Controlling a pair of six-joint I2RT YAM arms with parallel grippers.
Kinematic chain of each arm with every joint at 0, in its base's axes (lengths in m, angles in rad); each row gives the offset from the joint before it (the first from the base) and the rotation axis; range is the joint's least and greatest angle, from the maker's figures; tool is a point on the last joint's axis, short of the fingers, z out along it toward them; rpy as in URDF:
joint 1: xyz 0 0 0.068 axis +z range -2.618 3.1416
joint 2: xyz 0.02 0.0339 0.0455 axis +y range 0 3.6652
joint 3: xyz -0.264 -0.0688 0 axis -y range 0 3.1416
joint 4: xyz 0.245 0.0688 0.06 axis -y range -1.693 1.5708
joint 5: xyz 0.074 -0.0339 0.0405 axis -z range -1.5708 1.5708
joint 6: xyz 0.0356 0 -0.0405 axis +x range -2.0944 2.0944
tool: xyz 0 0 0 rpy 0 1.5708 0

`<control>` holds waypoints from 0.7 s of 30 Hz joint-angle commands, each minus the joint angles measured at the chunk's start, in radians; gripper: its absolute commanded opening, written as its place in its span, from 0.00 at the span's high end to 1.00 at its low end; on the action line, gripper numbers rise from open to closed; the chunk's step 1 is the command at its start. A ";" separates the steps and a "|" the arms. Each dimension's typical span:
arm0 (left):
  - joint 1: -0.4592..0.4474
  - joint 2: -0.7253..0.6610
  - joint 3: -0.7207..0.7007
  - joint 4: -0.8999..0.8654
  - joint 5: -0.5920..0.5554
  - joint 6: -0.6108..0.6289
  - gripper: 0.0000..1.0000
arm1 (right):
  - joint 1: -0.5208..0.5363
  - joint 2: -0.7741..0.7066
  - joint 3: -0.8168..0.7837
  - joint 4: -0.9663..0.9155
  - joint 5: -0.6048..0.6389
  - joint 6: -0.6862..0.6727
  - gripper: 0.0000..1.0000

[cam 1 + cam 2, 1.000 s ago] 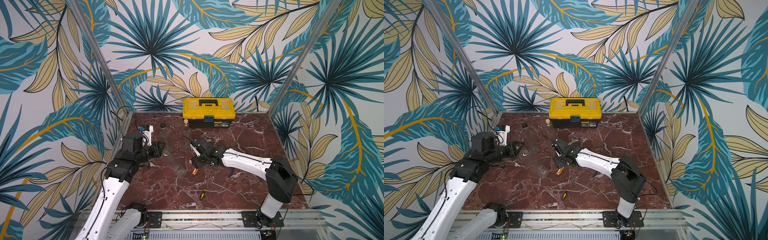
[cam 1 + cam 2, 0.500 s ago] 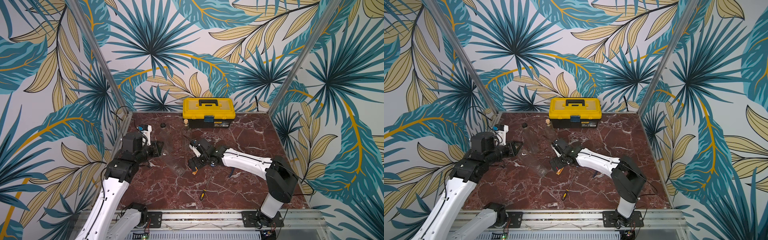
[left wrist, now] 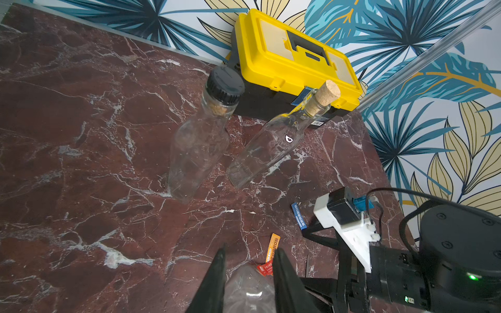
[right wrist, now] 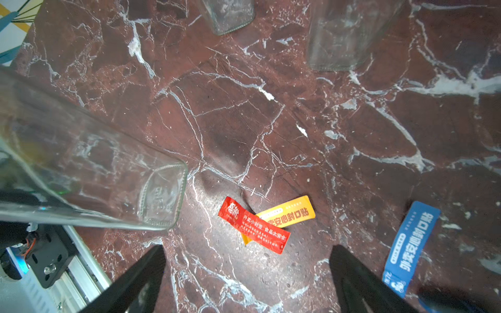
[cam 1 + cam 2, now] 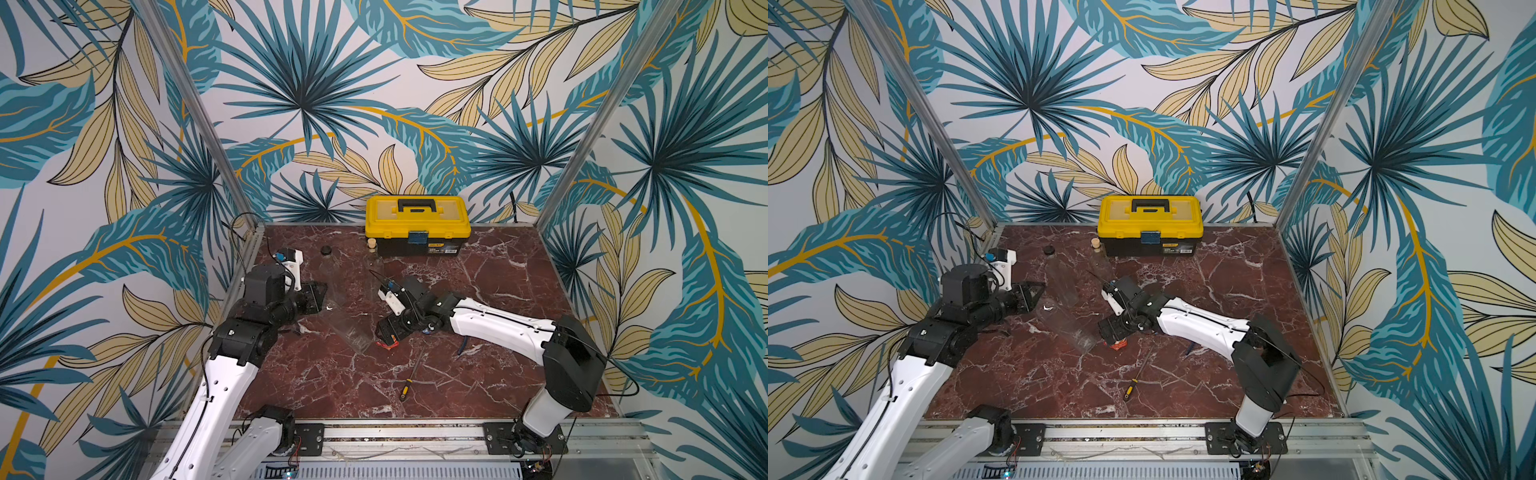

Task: Remove the label from the bottle
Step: Place the label at the center of the board.

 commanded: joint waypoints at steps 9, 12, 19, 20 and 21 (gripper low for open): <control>-0.105 0.025 0.056 0.068 -0.108 0.054 1.00 | -0.020 -0.075 0.018 -0.060 0.076 0.012 0.00; -0.145 0.054 0.082 0.068 -0.152 0.085 1.00 | -0.032 -0.103 0.024 -0.057 0.076 0.018 0.00; -0.240 0.122 0.159 0.072 -0.257 0.165 1.00 | -0.079 -0.168 0.023 -0.044 0.111 0.019 0.01; -0.247 0.129 0.167 0.074 -0.266 0.173 1.00 | -0.085 -0.180 0.020 -0.039 0.117 0.022 0.00; -0.255 0.137 0.173 0.079 -0.275 0.179 1.00 | -0.091 -0.193 0.017 -0.036 0.125 0.026 0.01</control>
